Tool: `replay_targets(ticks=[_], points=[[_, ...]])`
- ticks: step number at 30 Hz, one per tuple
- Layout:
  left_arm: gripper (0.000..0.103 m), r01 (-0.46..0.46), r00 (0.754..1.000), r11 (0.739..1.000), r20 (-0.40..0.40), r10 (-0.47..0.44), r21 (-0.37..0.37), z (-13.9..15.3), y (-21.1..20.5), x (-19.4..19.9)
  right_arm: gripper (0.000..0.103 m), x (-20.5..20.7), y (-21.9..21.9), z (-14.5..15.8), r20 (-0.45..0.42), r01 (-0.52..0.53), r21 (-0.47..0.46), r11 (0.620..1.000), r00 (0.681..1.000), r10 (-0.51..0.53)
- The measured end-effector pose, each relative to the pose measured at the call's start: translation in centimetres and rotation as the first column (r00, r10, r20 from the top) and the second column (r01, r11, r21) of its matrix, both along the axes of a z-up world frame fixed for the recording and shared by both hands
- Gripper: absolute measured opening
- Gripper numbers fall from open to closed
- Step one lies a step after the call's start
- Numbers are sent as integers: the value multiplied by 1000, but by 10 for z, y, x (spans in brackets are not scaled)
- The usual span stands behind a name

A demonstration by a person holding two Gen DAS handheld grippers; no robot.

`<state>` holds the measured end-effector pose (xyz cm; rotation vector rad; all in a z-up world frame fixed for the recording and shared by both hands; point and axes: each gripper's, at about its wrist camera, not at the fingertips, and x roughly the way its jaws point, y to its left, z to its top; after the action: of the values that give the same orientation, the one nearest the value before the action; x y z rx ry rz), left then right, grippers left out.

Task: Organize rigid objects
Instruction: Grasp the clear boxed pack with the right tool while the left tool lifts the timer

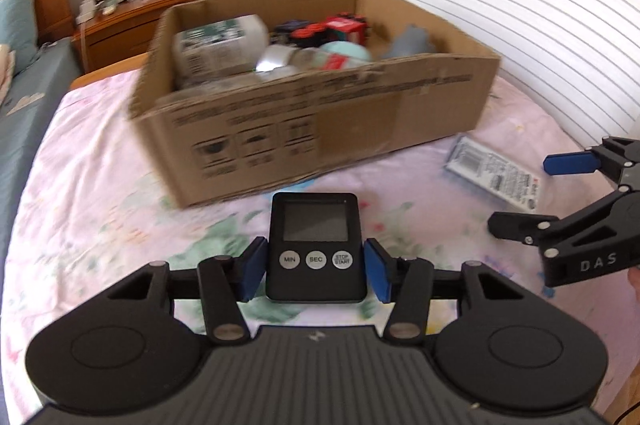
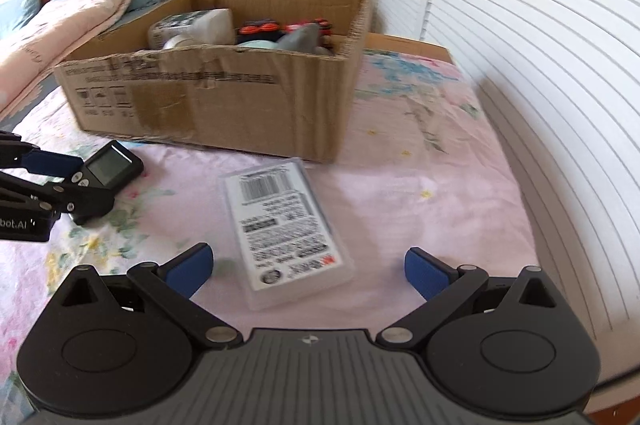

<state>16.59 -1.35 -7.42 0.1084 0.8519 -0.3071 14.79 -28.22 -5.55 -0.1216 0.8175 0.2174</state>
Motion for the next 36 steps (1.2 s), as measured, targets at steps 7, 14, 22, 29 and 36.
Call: replay_targets(ticks=[7, 14, 22, 29, 36], points=[[51, -14, 1000, 1000, 5, 15, -15, -1, 10, -1, 103, -1, 29, 3, -26, -93, -1, 996, 995, 93], [51, -1, 1000, 999, 4, 1, -42, -1, 16, -1, 103, -26, 62, 6, -65, -280, 8, 960, 958, 280], [51, -10, 1000, 999, 0, 10, -48, -2, 25, 0, 103, -14, 67, 17, -46, -399, -63, 915, 917, 397], [51, -11, 1000, 999, -1, 11, -49, -1, 25, 0, 103, 34, 48, 12, -60, -417, -31, 908, 908, 415], [51, -11, 1000, 998, -6, 11, -55, -1, 27, 0, 103, 40, 55, 7, -96, -482, -9, 876, 872, 479]])
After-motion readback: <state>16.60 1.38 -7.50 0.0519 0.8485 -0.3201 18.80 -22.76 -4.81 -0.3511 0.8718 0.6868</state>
